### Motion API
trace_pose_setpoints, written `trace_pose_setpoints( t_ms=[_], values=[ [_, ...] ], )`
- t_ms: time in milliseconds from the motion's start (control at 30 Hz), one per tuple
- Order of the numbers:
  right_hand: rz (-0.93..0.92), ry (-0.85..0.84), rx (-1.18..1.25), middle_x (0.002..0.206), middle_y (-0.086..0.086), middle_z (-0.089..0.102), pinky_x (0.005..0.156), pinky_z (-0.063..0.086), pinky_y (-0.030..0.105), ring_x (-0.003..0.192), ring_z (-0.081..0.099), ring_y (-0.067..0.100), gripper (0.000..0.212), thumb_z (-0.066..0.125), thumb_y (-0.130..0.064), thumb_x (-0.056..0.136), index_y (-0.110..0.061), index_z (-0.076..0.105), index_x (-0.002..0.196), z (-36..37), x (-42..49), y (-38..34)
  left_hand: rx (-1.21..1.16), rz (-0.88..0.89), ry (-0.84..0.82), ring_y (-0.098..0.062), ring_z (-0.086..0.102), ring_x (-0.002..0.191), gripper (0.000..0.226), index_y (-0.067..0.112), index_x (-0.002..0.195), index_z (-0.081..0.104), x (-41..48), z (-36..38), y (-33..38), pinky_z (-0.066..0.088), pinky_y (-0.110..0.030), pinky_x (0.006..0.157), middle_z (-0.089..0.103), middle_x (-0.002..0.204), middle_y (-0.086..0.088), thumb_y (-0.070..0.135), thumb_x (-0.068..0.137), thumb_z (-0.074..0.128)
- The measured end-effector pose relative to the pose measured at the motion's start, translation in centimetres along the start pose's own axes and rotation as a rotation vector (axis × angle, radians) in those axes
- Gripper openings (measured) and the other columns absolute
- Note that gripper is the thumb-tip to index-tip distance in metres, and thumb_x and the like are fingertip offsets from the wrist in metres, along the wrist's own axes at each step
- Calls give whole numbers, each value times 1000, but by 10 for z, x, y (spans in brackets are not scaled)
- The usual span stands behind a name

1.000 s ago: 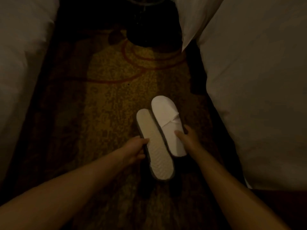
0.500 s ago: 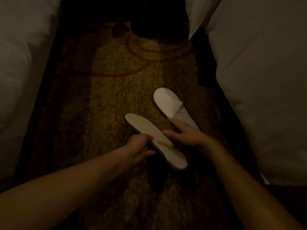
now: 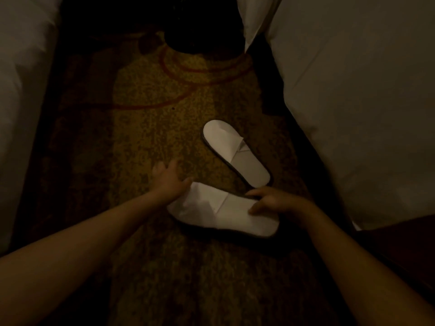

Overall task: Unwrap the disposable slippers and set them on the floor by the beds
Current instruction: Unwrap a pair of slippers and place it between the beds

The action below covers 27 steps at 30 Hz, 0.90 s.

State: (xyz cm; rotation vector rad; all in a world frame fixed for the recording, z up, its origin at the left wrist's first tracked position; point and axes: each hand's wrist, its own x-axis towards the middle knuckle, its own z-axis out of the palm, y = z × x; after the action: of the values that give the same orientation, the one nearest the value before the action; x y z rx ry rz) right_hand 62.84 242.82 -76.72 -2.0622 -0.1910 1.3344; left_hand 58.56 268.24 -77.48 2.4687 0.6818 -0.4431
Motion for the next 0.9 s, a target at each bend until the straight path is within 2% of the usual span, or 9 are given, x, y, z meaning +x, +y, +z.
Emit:
trace_pose_setpoints(
  t_ms=[67, 167, 267, 333, 467, 600, 733, 833, 900],
  values=[
    [59, -6, -50, 135, 8, 49, 92, 44, 30, 117, 51, 23, 53, 65, -16, 85, -11, 47, 134, 9, 5, 15, 151, 82, -205, -36, 23, 140, 69, 21, 146, 27, 6, 14, -16, 23, -43, 115, 28, 152, -16, 43, 88, 56],
    [31, 144, -243, 143, 13, 40, 102, 40, 34, 129, 41, 28, 54, 61, -24, 89, -7, 41, 136, 17, 10, 37, 385, 202, -402, -34, 20, 141, 81, 29, 149, 15, 2, 32, -29, 24, -47, 115, 21, 155, -12, 51, 84, 58],
    [18, 286, -497, 149, 8, 25, 112, 28, 43, 137, 22, 29, 78, 65, -48, 80, -19, 29, 142, 18, 6, 50, 569, 324, -408, -32, 10, 143, 104, 35, 149, 3, -4, 41, -35, 25, -55, 110, 6, 158, -5, 64, 70, 64],
    [-21, 280, -645, 151, 5, 19, 113, 22, 46, 137, 19, 29, 100, 69, -60, 68, -25, 18, 146, 23, 1, 55, 667, 405, -368, -31, 11, 142, 113, 32, 149, -1, -9, 47, -37, 27, -55, 108, 5, 158, -5, 66, 65, 66],
    [-85, 317, -865, 153, 4, 14, 113, 17, 45, 137, 19, 28, 115, 74, -55, 66, -23, 1, 149, 41, 2, 71, 788, 527, -244, -31, 22, 137, 114, 21, 150, 0, -13, 54, -35, 34, -48, 105, 16, 153, -9, 65, 66, 65],
    [-4, 324, -867, 152, 7, 16, 113, 19, 44, 137, 19, 29, 100, 71, -43, 74, -23, 8, 149, 22, -1, 80, 801, 634, -204, -31, 26, 134, 108, 13, 150, 3, -24, 67, -28, 32, -43, 105, 21, 151, -13, 69, 73, 53],
    [88, 186, -679, 155, 9, 8, 116, 20, 46, 142, 11, 30, 104, 75, -45, 71, -26, 8, 149, 5, -3, 77, 811, 684, -243, -33, 27, 133, 102, 10, 150, 2, -39, 82, -15, 31, -43, 106, 23, 150, -17, 67, 79, 47],
    [63, 406, -287, 147, 13, 32, 104, 34, 37, 133, 33, 29, 80, 71, -37, 79, -12, 30, 143, -5, 4, 68, 770, 669, -249, -31, 28, 133, 102, 15, 150, 6, -32, 73, -4, 30, -42, 106, 25, 149, -14, 73, 75, 45],
    [85, 620, -29, 125, 19, 54, 88, 43, 33, 113, 52, 31, 51, 65, -29, 85, 2, 50, 123, -16, 12, 61, 691, 629, -163, -32, 29, 133, 93, 18, 149, 11, -13, 60, 11, 33, -42, 104, 26, 149, -13, 71, 79, 42]
  ],
)
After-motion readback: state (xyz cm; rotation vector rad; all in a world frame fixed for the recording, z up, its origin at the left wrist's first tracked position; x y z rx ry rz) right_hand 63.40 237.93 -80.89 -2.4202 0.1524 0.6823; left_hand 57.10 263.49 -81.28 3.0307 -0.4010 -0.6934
